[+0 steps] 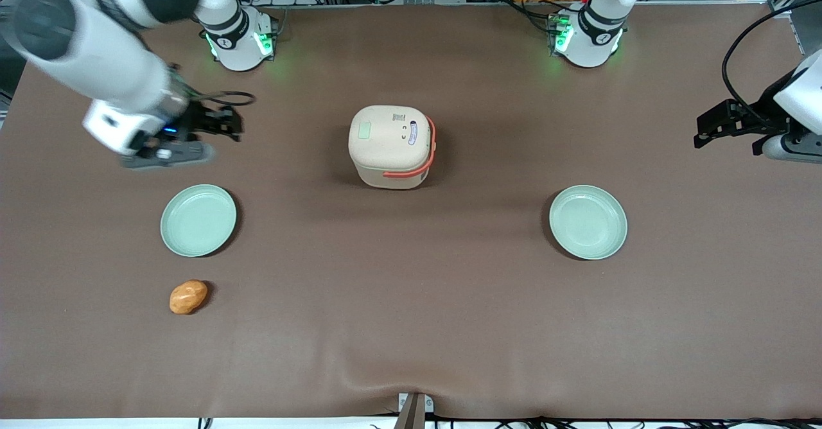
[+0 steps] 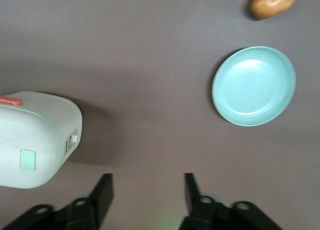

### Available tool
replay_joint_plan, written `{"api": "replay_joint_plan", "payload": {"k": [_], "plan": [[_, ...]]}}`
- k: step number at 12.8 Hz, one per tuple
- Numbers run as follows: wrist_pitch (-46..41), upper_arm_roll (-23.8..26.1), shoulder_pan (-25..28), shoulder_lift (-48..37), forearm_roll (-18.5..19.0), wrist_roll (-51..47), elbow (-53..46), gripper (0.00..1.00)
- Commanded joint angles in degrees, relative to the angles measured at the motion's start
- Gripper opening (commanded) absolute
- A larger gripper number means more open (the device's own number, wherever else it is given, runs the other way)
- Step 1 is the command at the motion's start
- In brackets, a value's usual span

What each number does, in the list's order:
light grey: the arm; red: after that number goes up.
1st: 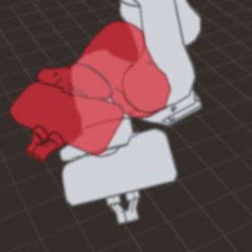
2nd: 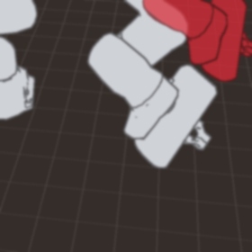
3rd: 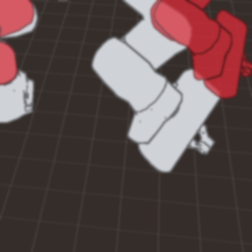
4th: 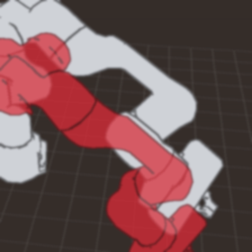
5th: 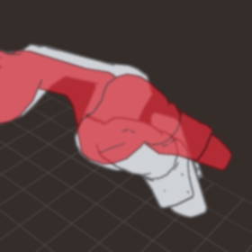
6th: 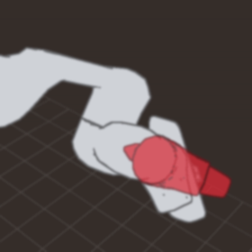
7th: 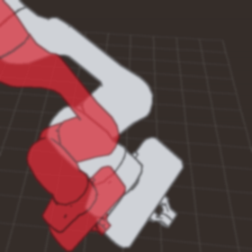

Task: Press rice cooker button with right arm
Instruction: 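Move the right gripper toward the white rice cooker's lid button, then lower the right gripper fingertips onto the cooker's lid button and press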

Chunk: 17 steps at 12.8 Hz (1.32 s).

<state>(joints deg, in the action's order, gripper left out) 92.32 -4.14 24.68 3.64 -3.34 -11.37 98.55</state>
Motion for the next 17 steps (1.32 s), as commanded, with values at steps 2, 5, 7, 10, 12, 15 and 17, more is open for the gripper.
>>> {"api": "replay_joint_plan", "payload": {"k": [2,5,7,10,12,15,17], "plan": [[8.29,-0.6,4.13,-0.57,-5.61,-6.72,7.6,0.19],[11.03,-0.69,10.02,1.45,-5.62,-15.49,7.97,0.0],[12.79,-0.69,12.84,3.03,-5.27,-18.94,7.97,0.0],[15.42,-0.78,16.17,4.52,-5.1,-23.06,8.06,0.0],[16.58,-0.78,17.59,5.32,-4.4,-24.4,8.23,0.0],[19.11,-0.78,19.61,5.85,-3.07,-26.68,9.63,0.0],[22.46,-0.78,20.67,5.85,-3.07,-27.82,12.0,0.0]]}}
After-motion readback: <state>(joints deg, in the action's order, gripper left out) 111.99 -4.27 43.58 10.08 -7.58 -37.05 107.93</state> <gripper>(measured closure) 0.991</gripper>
